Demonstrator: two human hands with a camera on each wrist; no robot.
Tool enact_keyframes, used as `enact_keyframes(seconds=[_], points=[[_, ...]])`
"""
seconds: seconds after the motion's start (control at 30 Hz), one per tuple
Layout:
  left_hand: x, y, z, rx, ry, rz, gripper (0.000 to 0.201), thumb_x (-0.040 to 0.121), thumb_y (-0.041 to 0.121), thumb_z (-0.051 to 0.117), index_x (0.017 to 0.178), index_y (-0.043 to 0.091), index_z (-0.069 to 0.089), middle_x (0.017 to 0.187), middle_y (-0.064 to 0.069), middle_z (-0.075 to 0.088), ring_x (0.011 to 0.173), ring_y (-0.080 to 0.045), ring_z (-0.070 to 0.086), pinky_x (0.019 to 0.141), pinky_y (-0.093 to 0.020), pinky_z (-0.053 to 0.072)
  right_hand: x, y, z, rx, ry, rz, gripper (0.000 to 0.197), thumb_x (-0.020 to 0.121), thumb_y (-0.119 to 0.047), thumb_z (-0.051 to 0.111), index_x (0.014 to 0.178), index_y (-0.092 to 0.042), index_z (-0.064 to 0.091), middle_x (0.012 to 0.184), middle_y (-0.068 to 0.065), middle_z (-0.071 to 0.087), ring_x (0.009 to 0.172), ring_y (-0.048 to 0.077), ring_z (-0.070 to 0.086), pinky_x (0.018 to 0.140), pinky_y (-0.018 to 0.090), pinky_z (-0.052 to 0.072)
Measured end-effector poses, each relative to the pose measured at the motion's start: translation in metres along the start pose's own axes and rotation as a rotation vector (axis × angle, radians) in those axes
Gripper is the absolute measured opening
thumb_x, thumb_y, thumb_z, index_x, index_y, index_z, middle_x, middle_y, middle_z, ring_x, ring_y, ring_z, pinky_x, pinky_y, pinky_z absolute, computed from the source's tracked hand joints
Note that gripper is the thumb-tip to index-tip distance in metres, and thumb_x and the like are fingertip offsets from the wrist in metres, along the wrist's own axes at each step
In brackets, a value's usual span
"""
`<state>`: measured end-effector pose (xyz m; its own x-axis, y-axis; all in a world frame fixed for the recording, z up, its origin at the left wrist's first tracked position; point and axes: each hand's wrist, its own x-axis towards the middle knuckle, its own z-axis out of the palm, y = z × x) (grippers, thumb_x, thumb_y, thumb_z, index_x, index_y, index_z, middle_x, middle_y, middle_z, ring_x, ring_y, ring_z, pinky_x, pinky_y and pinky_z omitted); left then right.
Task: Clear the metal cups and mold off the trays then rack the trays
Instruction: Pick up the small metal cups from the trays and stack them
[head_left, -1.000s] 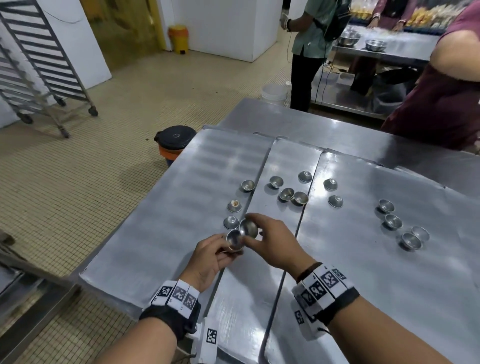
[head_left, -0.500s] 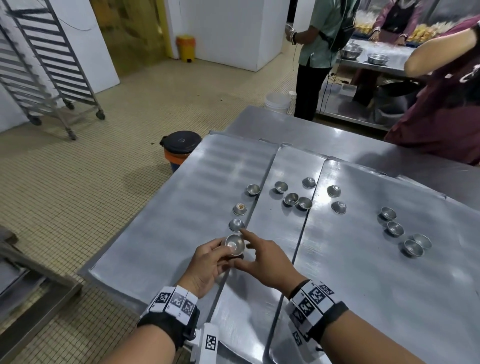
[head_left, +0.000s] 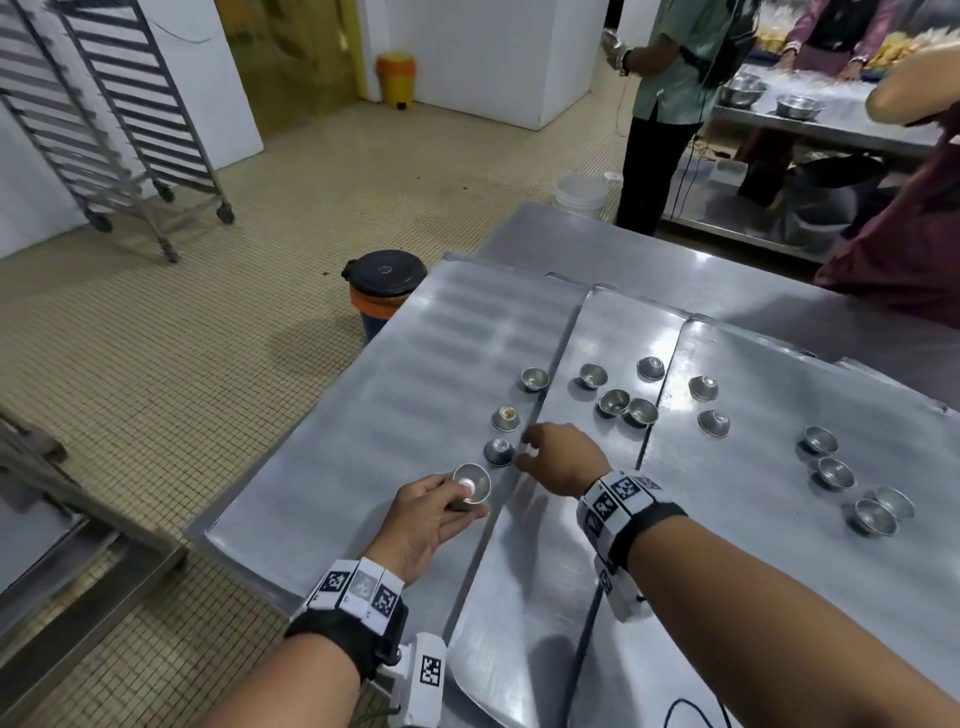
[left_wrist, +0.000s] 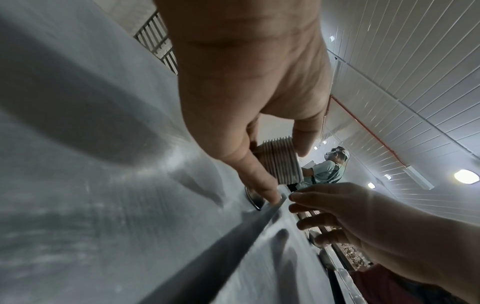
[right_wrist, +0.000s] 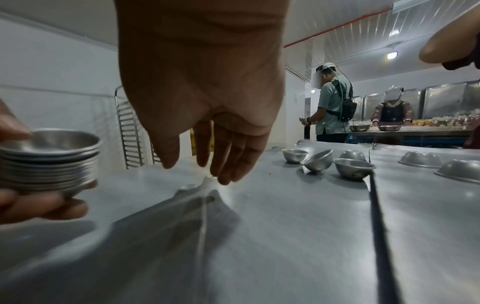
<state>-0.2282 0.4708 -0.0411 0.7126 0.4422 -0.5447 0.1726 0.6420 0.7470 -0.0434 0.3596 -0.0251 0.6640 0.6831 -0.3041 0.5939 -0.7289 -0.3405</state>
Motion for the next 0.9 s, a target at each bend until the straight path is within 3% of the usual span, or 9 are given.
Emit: enact_keyframes(seconds=[0.13,0.27,0.33,0.53,0.7,0.8,0.9], points=[[0.003,0.006,-0.005,0.013,-0.013,-0.019,0.016,0.095,0.001,0.060,0.108,-0.006,0.067,0.094,-0.021,0.076,0.095,-0.036,0.076,0.080,-0.029,0.062,0.024,-0.011,0.000,-0.159,0.012,-0.005,0.044,0.092,-0.045,0.055,0.128,-0.021,0.060,0.123,0.012,0.065,0.114,0.032,0.058,0.090,0.039,0.049],[0.008,0.008,-0.015,0.021,0.010,-0.040,0.021,0.095,0.003,0.061,0.114,-0.006,0.066,0.099,-0.022,0.075,0.103,-0.040,0.073,0.094,-0.036,0.059,0.038,-0.022,0.016,-0.317,0.027,-0.043,0.034,0.091,-0.038,0.049,0.118,-0.022,0.062,0.120,0.007,0.065,0.116,0.032,0.049,0.091,0.041,0.036],[0.009,0.008,-0.019,0.013,0.015,-0.047,0.021,0.094,0.003,0.062,0.113,-0.005,0.066,0.100,-0.021,0.075,0.103,-0.040,0.073,0.094,-0.037,0.059,0.041,-0.025,0.023,-0.360,0.043,-0.054,0.029,0.090,-0.038,0.047,0.110,-0.023,0.062,0.120,0.004,0.065,0.116,0.032,0.048,0.088,0.041,0.033],[0.011,0.008,-0.023,-0.018,0.015,-0.054,0.015,0.094,0.001,0.061,0.108,-0.002,0.067,0.095,-0.018,0.075,0.094,-0.035,0.075,0.082,-0.029,0.062,0.046,-0.026,0.031,-0.397,0.094,-0.079,0.027,0.091,-0.036,0.043,0.108,-0.022,0.059,0.117,0.003,0.068,0.113,0.032,0.050,0.087,0.041,0.032],[0.011,0.008,-0.021,-0.002,0.009,-0.046,0.017,0.094,0.002,0.062,0.110,-0.003,0.067,0.095,-0.019,0.075,0.094,-0.035,0.076,0.087,-0.031,0.061,0.037,-0.024,0.025,-0.151,0.106,-0.105,0.028,0.088,-0.024,0.053,0.115,-0.015,0.054,0.110,0.013,0.066,0.104,0.037,0.059,0.075,0.036,0.034],[0.010,0.009,-0.021,0.012,0.002,-0.035,0.020,0.094,0.004,0.063,0.113,-0.004,0.067,0.098,-0.020,0.076,0.098,-0.036,0.075,0.092,-0.034,0.059,0.031,-0.023,0.024,0.037,0.120,-0.164,0.035,0.080,-0.017,0.063,0.114,-0.013,0.059,0.113,0.010,0.061,0.099,0.035,0.061,0.073,0.032,0.039],[0.007,0.012,-0.019,0.017,-0.008,-0.018,0.021,0.094,0.004,0.062,0.113,-0.004,0.067,0.100,-0.021,0.075,0.098,-0.036,0.075,0.094,-0.035,0.058,0.020,-0.021,0.022,0.177,0.215,-0.172,0.027,0.077,-0.014,0.065,0.104,-0.016,0.059,0.102,0.002,0.061,0.089,0.028,0.060,0.072,0.032,0.041]])
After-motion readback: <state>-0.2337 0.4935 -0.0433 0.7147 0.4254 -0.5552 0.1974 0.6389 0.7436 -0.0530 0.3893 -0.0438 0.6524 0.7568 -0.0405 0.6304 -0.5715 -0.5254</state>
